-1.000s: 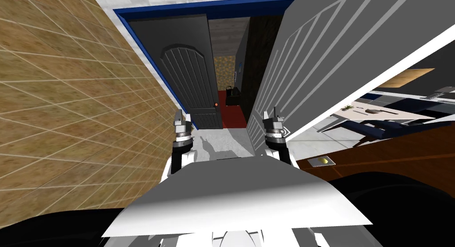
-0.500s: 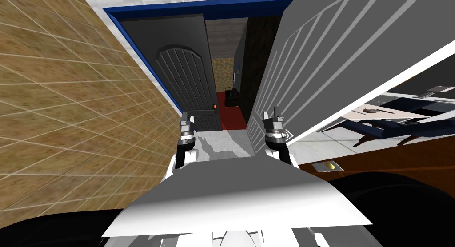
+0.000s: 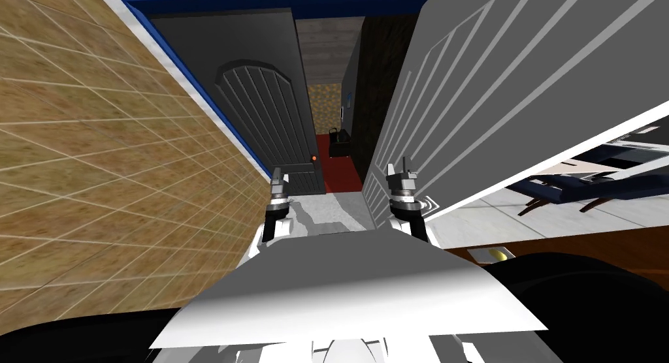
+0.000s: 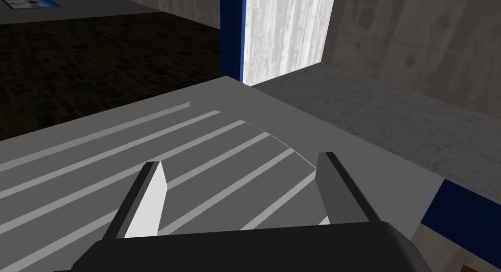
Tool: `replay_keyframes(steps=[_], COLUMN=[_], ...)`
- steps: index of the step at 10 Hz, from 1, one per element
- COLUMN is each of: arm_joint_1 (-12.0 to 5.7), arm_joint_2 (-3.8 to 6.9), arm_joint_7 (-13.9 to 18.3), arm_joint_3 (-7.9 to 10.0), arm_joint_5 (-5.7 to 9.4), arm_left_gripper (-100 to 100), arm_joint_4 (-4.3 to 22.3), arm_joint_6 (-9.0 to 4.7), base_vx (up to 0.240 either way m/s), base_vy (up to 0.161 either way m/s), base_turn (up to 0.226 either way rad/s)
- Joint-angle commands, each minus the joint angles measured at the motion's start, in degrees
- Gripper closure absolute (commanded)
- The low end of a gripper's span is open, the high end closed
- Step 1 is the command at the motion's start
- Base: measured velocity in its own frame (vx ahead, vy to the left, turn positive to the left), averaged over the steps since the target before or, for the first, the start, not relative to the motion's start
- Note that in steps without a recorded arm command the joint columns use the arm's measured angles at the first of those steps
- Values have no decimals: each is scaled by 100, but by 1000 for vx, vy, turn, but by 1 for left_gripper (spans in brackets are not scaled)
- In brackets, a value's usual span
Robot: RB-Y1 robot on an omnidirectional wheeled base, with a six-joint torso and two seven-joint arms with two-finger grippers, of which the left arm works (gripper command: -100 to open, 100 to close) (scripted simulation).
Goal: Pull the door open
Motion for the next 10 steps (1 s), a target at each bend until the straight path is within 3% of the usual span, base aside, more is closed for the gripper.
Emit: replay_keyframes(steps=[1, 10], arm_joint_1=[-52, -483], arm_joint_2=[-9, 51], arm_joint_7=[9, 154], arm_joint_3=[-14, 60], arm_joint_5=[9, 142], arm_left_gripper=[-100, -100], arm_joint_4=[176, 1314], arm_joint_6=[31, 209], base_vx=[92, 99], base_vy=[7, 6], base_turn=[-31, -41])
